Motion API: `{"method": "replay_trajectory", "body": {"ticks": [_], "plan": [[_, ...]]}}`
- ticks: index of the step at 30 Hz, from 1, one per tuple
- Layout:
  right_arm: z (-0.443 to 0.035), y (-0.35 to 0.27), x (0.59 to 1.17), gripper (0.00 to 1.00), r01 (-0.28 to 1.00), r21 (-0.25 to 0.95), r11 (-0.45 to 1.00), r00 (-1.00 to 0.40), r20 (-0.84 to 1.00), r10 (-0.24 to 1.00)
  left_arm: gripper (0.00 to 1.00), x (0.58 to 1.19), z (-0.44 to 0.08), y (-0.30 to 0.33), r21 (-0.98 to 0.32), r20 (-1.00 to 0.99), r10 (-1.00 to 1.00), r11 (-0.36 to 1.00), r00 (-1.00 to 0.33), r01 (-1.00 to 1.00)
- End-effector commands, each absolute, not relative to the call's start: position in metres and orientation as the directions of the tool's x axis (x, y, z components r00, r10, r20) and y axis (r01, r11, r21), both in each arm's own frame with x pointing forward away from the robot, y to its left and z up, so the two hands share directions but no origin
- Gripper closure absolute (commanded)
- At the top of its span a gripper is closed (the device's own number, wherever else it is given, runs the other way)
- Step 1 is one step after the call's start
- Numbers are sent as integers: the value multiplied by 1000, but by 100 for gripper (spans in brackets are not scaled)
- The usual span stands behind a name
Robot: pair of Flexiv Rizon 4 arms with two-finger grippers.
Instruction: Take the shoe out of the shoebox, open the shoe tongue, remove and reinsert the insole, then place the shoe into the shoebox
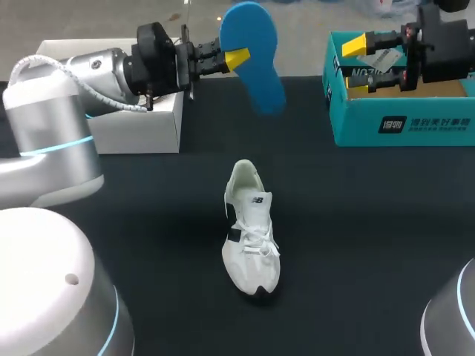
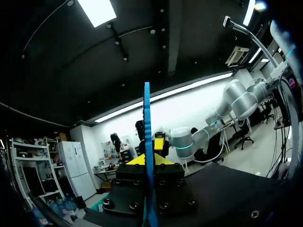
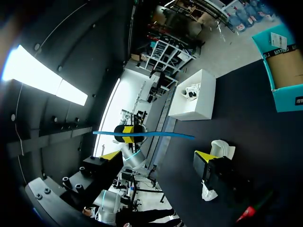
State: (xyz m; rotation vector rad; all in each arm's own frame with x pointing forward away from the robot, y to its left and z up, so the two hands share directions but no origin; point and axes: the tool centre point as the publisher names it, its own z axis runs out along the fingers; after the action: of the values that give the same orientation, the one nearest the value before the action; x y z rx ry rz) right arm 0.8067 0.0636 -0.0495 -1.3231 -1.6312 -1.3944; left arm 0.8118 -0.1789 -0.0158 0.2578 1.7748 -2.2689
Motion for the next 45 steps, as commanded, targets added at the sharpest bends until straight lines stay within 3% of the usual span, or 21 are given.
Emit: {"method": "replay_trajectory", "body": {"ticks": [1, 11, 16, 19, 45], "plan": [[-50, 65, 808, 0, 938, 343, -55, -313, 903, 296, 100, 812, -10, -173, -957, 285, 166, -16, -944, -291], [-50, 65, 808, 0, 938, 343, -55, -313, 903, 296, 100, 812, -10, -173, -957, 285, 166, -16, -944, -291], [-50, 65, 808, 0, 938, 343, -55, -313, 903, 296, 100, 814, -31, -179, -763, 644, 179, 84, -744, -640], [-50, 65, 808, 0, 938, 343, -55, -313, 903, 296, 100, 810, -37, -181, -659, 750, 200, 146, -631, -737], [-50, 65, 808, 0, 938, 343, -55, -313, 903, 296, 100, 809, -37, -182, -661, 749, 189, 148, -635, -735]]}}
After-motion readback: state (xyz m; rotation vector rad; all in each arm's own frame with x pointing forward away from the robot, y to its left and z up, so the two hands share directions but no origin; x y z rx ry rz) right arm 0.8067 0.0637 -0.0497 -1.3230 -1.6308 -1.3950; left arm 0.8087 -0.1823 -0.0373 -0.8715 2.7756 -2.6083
